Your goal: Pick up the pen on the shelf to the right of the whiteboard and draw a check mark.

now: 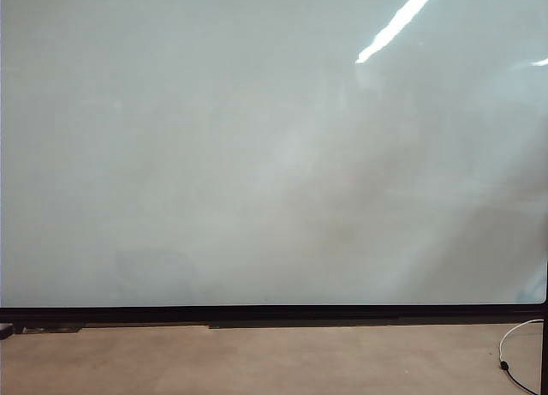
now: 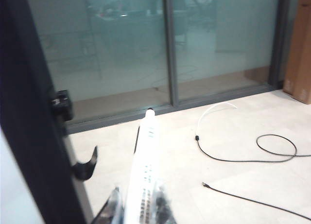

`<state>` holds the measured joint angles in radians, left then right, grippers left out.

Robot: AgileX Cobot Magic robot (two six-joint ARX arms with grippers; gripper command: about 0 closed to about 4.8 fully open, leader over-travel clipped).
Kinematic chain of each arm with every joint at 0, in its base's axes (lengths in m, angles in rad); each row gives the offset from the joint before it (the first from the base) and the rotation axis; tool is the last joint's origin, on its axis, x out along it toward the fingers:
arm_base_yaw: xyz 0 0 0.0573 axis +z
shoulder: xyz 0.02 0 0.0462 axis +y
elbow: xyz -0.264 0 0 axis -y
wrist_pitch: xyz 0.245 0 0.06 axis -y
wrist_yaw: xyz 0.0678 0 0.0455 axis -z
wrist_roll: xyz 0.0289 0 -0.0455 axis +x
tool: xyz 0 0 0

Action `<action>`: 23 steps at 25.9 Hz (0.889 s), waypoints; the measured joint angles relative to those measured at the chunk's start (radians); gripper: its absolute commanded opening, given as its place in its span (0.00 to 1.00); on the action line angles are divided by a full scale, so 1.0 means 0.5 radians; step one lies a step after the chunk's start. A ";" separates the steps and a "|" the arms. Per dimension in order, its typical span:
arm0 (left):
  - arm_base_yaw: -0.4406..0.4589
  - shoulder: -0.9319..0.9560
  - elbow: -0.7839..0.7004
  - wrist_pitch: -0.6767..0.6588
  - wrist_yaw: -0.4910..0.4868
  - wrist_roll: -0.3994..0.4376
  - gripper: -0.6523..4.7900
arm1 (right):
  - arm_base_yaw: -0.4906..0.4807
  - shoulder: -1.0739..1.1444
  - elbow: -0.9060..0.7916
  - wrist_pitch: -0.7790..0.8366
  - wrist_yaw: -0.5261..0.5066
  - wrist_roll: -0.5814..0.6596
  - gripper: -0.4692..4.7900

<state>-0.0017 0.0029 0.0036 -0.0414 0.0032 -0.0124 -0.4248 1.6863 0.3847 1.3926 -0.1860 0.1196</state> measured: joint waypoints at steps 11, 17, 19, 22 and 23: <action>0.000 0.000 0.000 0.000 0.000 0.000 0.11 | 0.310 -0.451 -0.479 0.002 0.068 0.181 0.08; 0.000 0.000 0.000 0.000 0.000 0.001 0.11 | 0.613 -0.594 -0.621 -0.001 0.062 0.249 0.08; 0.000 0.000 0.000 0.000 0.000 0.000 0.11 | 0.813 -0.636 -0.627 0.000 0.051 0.269 0.08; 0.000 0.000 0.000 0.000 0.000 0.000 0.11 | 0.997 -0.635 -0.619 0.002 0.056 0.286 0.08; 0.000 0.000 0.000 0.000 0.000 0.001 0.11 | 1.054 -0.634 -0.614 0.001 0.056 0.291 0.08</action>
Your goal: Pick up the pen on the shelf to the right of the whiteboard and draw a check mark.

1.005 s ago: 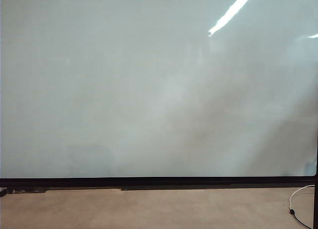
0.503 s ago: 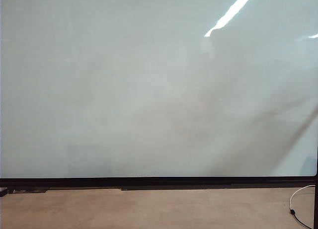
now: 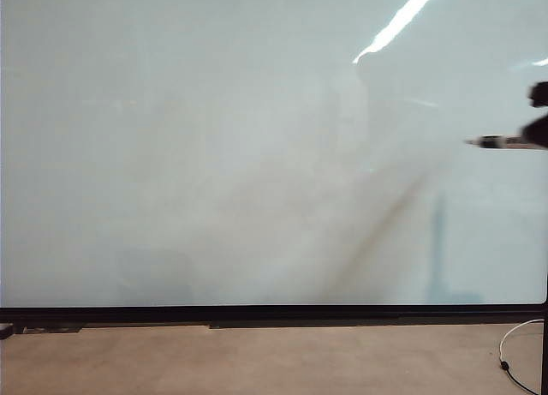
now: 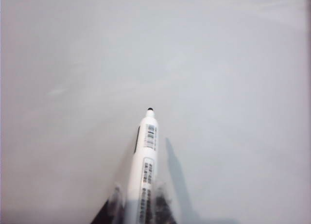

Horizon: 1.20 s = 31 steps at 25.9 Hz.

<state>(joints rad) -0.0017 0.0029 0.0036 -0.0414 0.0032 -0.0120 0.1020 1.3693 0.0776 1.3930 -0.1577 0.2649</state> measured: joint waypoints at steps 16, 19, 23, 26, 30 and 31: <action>0.000 0.000 0.000 0.000 -0.001 0.000 0.11 | 0.488 0.057 0.444 -0.394 -0.211 -0.102 0.08; 0.000 0.000 0.000 0.000 0.000 0.000 0.11 | 0.504 0.144 0.488 -0.405 -0.214 -0.111 0.08; 0.000 0.000 0.000 0.000 -0.001 -0.001 0.11 | 0.526 0.309 0.557 -0.327 -0.247 -0.122 0.08; 0.000 0.000 0.000 0.000 0.000 -0.001 0.11 | 0.541 0.453 0.618 -0.220 -0.253 -0.121 0.08; 0.000 0.000 0.000 0.000 0.000 -0.001 0.11 | 0.548 0.563 0.680 -0.123 -0.254 -0.095 0.08; 0.000 0.000 0.000 0.000 -0.001 -0.001 0.11 | 0.548 0.603 0.683 -0.059 -0.251 -0.071 0.08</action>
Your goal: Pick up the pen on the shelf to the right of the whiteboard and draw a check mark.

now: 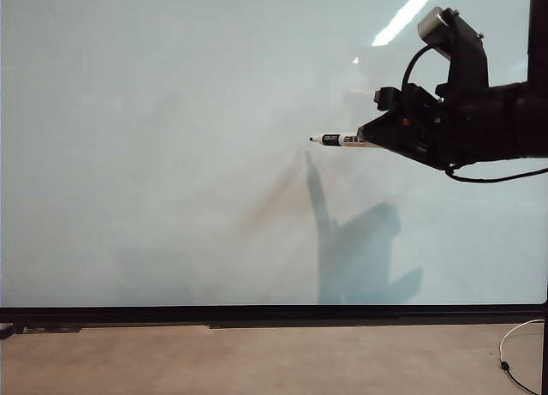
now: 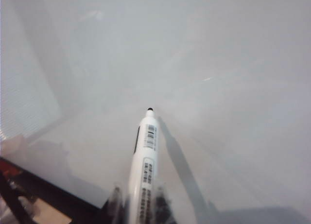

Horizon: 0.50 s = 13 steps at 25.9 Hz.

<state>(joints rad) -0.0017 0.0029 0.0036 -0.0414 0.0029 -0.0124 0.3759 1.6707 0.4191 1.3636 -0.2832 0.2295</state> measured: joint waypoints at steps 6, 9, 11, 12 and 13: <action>0.000 -0.001 0.000 0.000 0.001 0.001 0.11 | 0.024 0.025 0.008 0.055 0.058 0.056 0.08; 0.000 -0.001 0.000 0.000 0.001 0.001 0.11 | 0.024 0.025 0.008 0.056 0.105 0.062 0.08; 0.000 -0.001 0.000 0.000 0.001 0.001 0.11 | 0.023 0.025 0.009 0.055 0.128 0.065 0.08; 0.000 -0.001 0.000 0.000 0.001 0.001 0.11 | 0.024 0.025 0.009 0.055 0.135 0.065 0.08; 0.000 -0.001 0.000 0.000 0.001 0.001 0.11 | 0.024 0.025 0.009 0.055 0.156 0.065 0.08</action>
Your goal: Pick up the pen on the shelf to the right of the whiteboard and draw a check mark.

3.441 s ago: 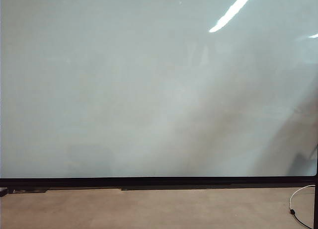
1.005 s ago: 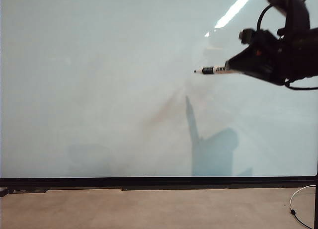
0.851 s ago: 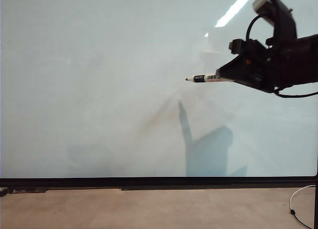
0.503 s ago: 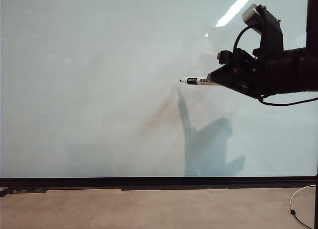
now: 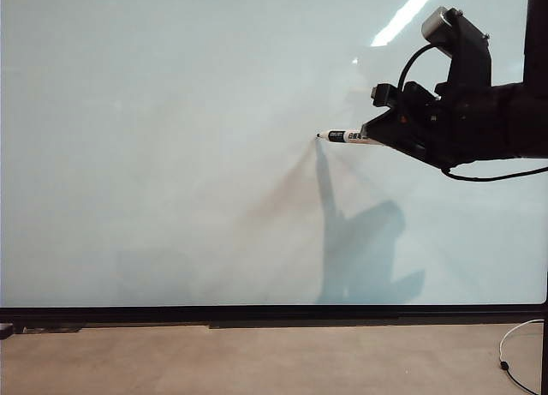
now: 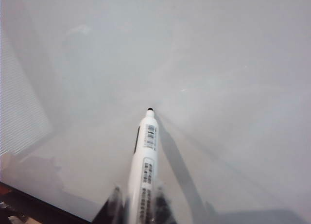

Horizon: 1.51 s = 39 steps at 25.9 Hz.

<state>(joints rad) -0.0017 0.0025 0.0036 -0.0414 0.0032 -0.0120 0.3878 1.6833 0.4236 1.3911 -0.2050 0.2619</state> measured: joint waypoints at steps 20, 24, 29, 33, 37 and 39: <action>0.000 0.001 0.000 0.000 0.000 0.000 0.11 | 0.001 0.000 -0.054 -0.025 0.148 0.008 0.08; 0.000 0.002 0.000 0.000 0.000 -0.001 0.11 | 0.001 0.000 -0.109 -0.013 0.226 0.018 0.08; 0.000 0.002 0.000 0.000 0.000 -0.001 0.11 | 0.001 0.000 -0.157 -0.007 0.309 0.028 0.08; 0.000 0.002 0.000 0.000 0.000 -0.001 0.11 | 0.000 0.000 -0.163 -0.007 0.321 0.028 0.08; 0.000 0.002 0.000 0.000 0.000 -0.001 0.11 | 0.000 0.000 -0.163 -0.007 0.357 0.027 0.08; 0.000 0.002 0.000 0.000 0.000 -0.001 0.11 | 0.001 0.000 -0.163 -0.007 0.377 0.023 0.08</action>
<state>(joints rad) -0.0017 0.0032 0.0036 -0.0414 0.0032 -0.0124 0.3882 1.6833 0.3424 1.3876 -0.0166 0.2733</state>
